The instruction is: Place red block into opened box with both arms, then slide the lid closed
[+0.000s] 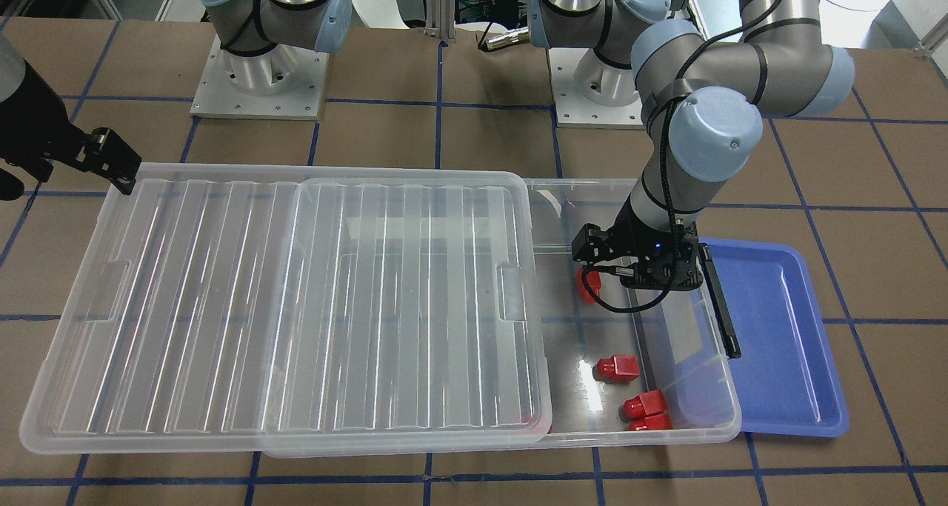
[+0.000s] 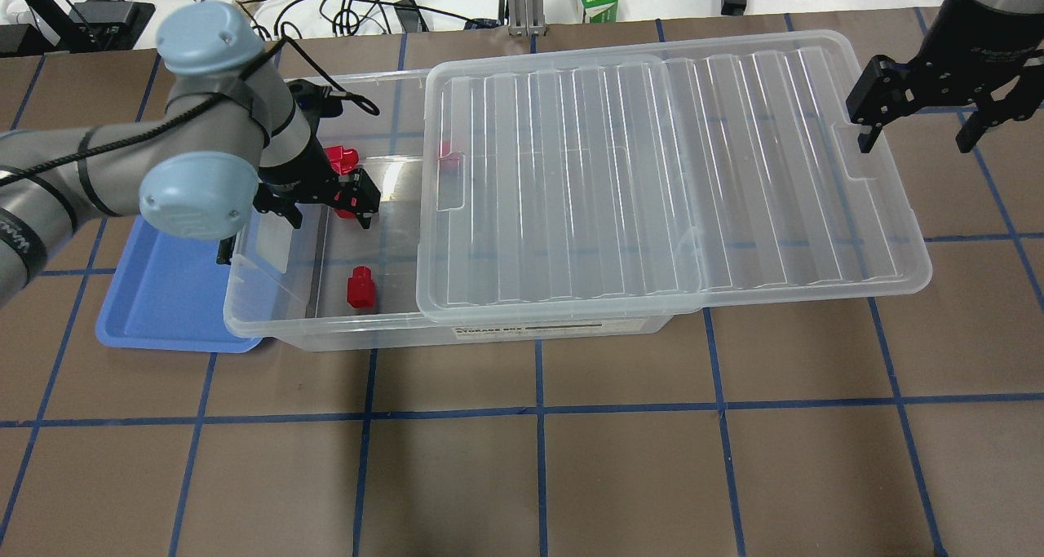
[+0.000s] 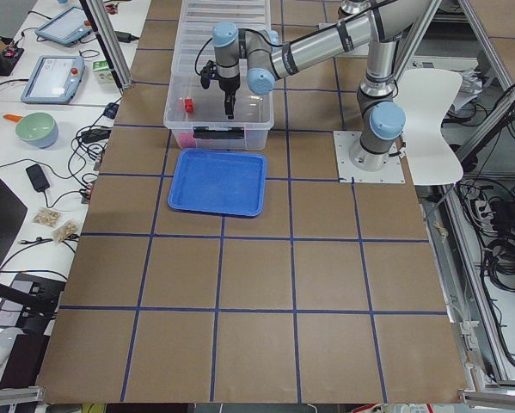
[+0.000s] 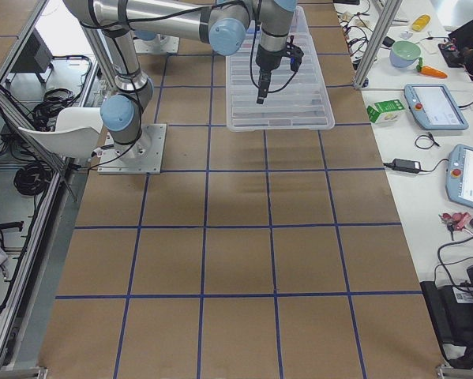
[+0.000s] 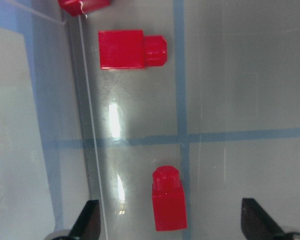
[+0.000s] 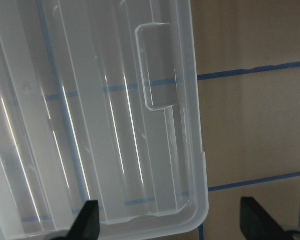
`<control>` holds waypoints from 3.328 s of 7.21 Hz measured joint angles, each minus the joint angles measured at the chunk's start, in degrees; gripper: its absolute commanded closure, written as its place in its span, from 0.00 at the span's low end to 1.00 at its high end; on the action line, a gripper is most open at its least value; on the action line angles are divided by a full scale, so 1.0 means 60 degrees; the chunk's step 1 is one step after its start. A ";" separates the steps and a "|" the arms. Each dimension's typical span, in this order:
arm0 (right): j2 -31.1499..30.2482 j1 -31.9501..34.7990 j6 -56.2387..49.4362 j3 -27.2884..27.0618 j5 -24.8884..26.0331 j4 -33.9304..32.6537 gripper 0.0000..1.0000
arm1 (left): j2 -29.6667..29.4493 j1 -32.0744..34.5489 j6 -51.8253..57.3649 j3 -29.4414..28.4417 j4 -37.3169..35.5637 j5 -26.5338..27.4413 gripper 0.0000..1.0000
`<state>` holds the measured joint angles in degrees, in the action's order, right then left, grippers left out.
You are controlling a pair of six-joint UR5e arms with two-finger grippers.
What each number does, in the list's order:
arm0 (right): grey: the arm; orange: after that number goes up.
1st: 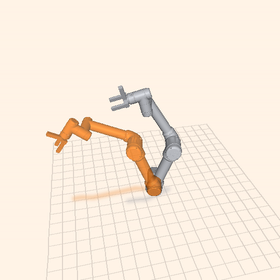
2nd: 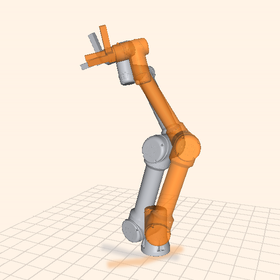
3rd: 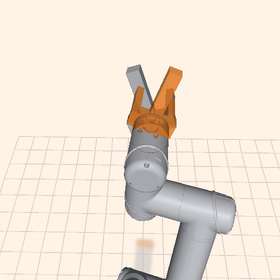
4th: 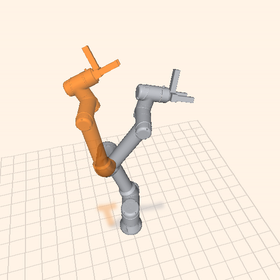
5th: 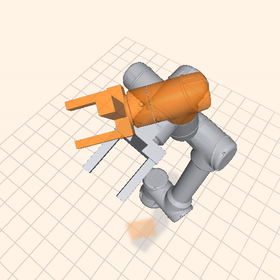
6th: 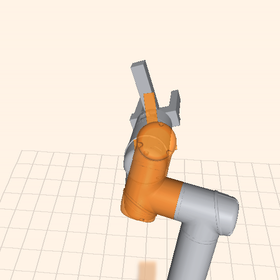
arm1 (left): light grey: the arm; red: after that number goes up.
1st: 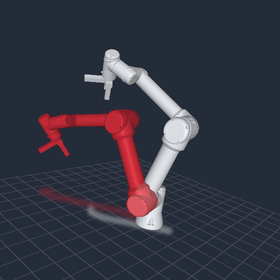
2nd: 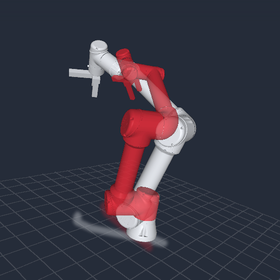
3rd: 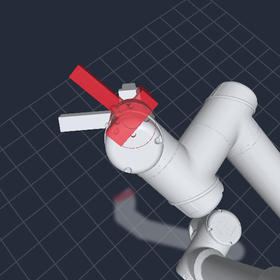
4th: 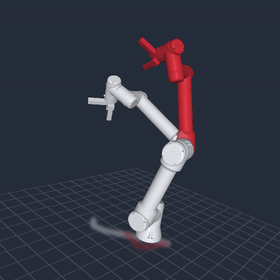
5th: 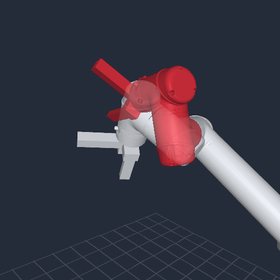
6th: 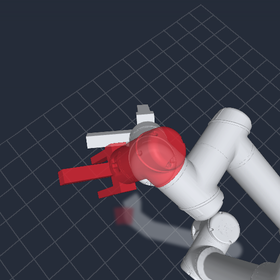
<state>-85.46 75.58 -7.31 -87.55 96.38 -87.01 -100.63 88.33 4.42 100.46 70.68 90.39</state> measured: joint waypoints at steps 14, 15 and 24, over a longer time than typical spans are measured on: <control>0.1860 -0.1038 -0.2416 -0.0410 0.0857 -0.2215 0.00 | 0.1755 0.0018 0.0024 -0.1507 0.2763 0.0048 0.00; 0.1864 -0.1037 -0.2390 -0.0467 0.0837 -0.2216 0.00 | 0.1724 0.0018 0.0024 -0.1508 0.2810 0.0058 0.00; 0.1811 -0.0577 -0.2243 -0.0617 0.0411 -0.2009 0.00 | 0.1754 0.0004 0.0039 -0.1500 0.2825 0.0095 0.00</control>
<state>-74.59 72.11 -20.77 -91.25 98.84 -99.07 -90.11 88.36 4.66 91.46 87.63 90.97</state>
